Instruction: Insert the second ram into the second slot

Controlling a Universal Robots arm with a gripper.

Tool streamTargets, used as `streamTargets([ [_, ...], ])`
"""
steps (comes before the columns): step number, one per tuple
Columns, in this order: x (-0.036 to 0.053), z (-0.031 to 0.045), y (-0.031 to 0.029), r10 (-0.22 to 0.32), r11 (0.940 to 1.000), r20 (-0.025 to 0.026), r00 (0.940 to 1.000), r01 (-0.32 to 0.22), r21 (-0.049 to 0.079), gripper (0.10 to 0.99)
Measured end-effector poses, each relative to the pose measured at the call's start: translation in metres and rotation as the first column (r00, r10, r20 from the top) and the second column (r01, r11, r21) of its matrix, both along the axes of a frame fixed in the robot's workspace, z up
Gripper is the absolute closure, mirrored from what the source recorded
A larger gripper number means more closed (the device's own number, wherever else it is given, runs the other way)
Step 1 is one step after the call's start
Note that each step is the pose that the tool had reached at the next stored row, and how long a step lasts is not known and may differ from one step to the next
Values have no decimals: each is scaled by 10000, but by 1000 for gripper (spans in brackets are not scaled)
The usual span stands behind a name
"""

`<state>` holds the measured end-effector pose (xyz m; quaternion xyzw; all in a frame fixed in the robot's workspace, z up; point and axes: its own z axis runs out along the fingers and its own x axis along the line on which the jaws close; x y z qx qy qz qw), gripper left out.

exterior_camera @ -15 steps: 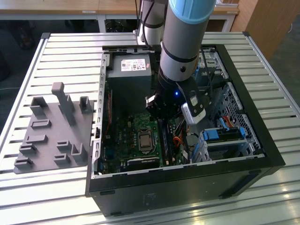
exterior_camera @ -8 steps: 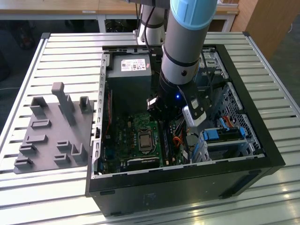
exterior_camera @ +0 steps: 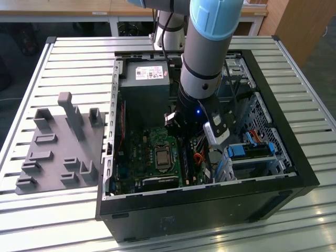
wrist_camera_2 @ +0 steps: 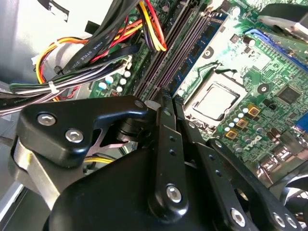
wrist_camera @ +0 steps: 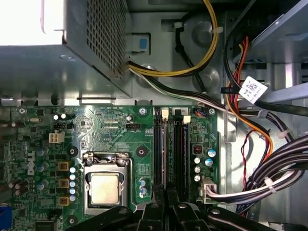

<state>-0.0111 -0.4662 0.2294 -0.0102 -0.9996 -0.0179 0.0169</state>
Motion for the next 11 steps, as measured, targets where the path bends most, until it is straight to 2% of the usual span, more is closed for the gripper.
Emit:
streamTargets([
  [11,10,-53,1,-190,9998,2,9998,190,2,949],
])
